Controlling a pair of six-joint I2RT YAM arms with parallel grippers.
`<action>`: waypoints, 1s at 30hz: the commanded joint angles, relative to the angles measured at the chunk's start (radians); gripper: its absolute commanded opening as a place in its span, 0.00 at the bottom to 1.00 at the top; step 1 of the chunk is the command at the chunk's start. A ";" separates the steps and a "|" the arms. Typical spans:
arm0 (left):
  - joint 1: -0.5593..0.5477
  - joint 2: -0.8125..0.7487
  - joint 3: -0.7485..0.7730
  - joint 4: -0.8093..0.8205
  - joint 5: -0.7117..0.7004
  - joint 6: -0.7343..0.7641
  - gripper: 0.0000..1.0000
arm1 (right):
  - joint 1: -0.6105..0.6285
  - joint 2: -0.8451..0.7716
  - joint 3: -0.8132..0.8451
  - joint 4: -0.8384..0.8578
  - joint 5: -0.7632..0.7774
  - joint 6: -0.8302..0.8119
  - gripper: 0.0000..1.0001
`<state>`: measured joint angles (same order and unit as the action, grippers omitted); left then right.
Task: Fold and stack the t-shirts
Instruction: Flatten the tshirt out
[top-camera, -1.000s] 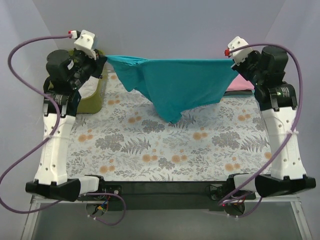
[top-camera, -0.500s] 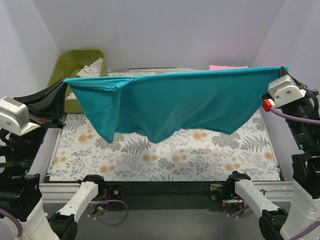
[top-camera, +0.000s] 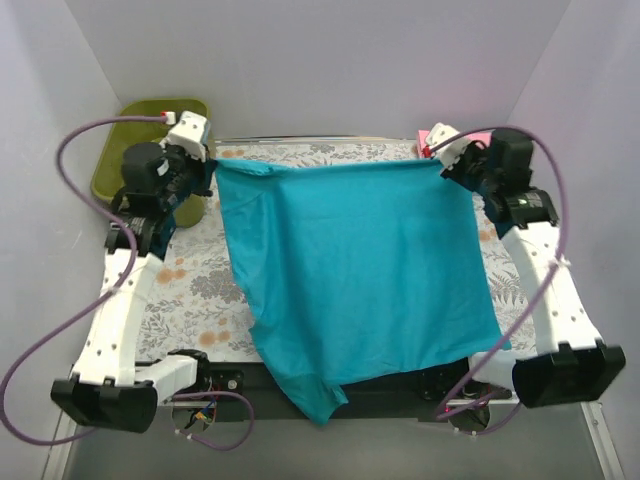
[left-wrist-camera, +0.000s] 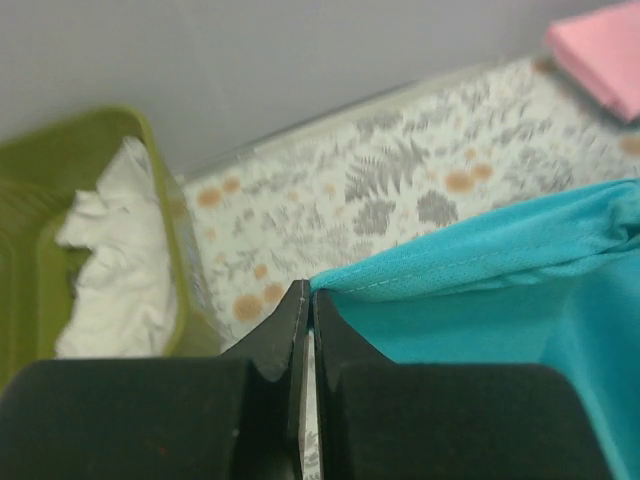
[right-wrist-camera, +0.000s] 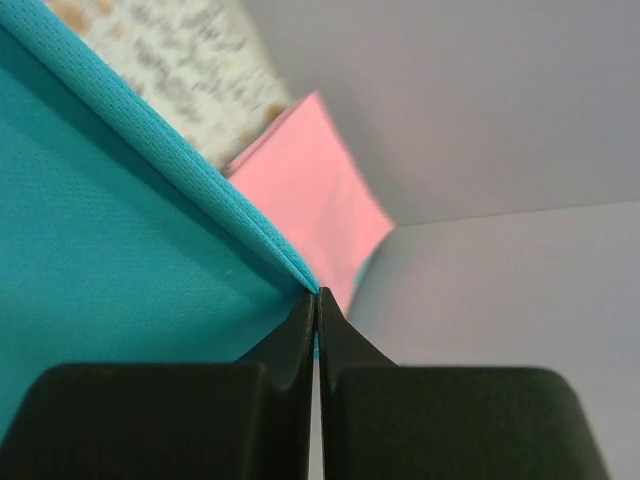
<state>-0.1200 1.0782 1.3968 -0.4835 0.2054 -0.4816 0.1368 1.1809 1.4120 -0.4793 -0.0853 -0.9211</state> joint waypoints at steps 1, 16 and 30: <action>0.008 0.044 -0.126 0.156 -0.009 0.044 0.00 | 0.003 0.048 -0.112 0.131 -0.002 -0.021 0.01; -0.004 1.127 0.624 0.070 -0.109 -0.107 0.38 | 0.047 0.737 0.263 0.205 0.248 0.201 0.55; -0.007 0.646 0.014 -0.003 0.083 -0.109 0.38 | 0.047 0.445 -0.097 -0.134 0.012 0.214 0.54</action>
<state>-0.1177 1.8389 1.5208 -0.4072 0.2188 -0.6094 0.1837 1.6230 1.3773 -0.4873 -0.0116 -0.7097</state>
